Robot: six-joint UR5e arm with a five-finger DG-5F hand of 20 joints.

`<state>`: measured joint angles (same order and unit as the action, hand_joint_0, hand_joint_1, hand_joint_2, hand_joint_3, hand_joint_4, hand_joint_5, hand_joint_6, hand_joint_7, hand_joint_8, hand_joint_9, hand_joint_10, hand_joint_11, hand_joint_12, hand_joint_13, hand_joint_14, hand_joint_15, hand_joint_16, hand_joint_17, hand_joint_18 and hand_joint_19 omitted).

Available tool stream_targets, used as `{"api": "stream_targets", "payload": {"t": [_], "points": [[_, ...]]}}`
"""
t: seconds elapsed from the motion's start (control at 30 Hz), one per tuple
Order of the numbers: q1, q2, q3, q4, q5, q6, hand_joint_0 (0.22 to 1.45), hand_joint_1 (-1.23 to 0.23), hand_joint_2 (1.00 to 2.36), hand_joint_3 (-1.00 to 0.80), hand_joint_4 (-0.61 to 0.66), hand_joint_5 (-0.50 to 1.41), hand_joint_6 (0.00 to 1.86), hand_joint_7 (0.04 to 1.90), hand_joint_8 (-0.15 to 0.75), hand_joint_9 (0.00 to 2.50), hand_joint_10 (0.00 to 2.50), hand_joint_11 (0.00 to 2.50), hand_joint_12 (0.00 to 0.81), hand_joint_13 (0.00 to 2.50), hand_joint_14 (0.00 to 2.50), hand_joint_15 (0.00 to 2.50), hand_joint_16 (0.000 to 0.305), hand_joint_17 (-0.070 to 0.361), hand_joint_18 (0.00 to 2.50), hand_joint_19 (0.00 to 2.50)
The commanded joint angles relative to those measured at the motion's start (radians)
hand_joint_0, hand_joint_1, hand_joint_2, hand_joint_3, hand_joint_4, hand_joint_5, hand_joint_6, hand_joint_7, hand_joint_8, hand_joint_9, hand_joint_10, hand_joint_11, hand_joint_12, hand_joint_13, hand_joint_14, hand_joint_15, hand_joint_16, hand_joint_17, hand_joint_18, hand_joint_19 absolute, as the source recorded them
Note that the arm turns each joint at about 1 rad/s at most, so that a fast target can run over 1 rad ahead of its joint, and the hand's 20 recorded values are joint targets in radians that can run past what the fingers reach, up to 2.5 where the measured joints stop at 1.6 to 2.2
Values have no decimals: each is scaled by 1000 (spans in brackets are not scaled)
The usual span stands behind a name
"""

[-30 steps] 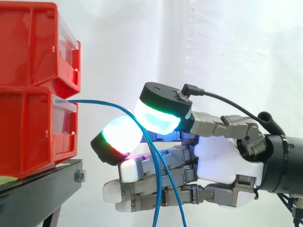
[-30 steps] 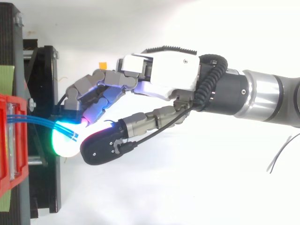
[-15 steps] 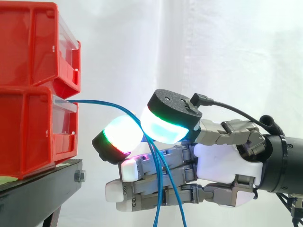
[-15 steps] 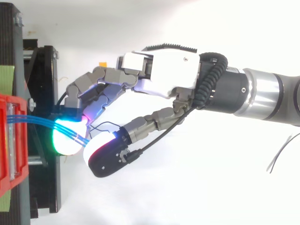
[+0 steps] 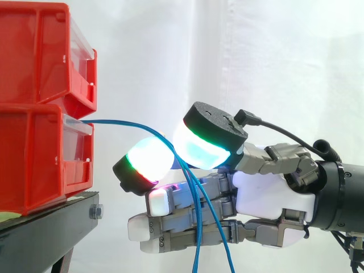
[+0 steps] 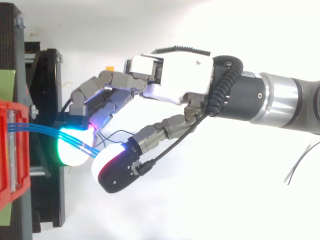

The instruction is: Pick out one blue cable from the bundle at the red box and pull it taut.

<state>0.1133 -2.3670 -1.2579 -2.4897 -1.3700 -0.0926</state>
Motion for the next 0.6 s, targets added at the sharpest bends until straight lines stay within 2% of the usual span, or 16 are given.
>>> {"api": "stream_targets", "payload": {"t": [0.0,0.3,0.57], "points": [[0,0,0,0,0,1,605,-724,1000,-500,94,-163,890,915,245,935,18,546,150,745,10,269,10,22,474,362],[-1,0,2,-3,0,1,586,-601,1000,-500,86,-144,872,978,247,976,20,553,141,743,12,272,9,20,458,364],[-1,0,2,-5,0,1,623,-748,1014,-340,47,-145,878,1013,252,956,18,560,141,731,10,279,8,18,443,364]]}}
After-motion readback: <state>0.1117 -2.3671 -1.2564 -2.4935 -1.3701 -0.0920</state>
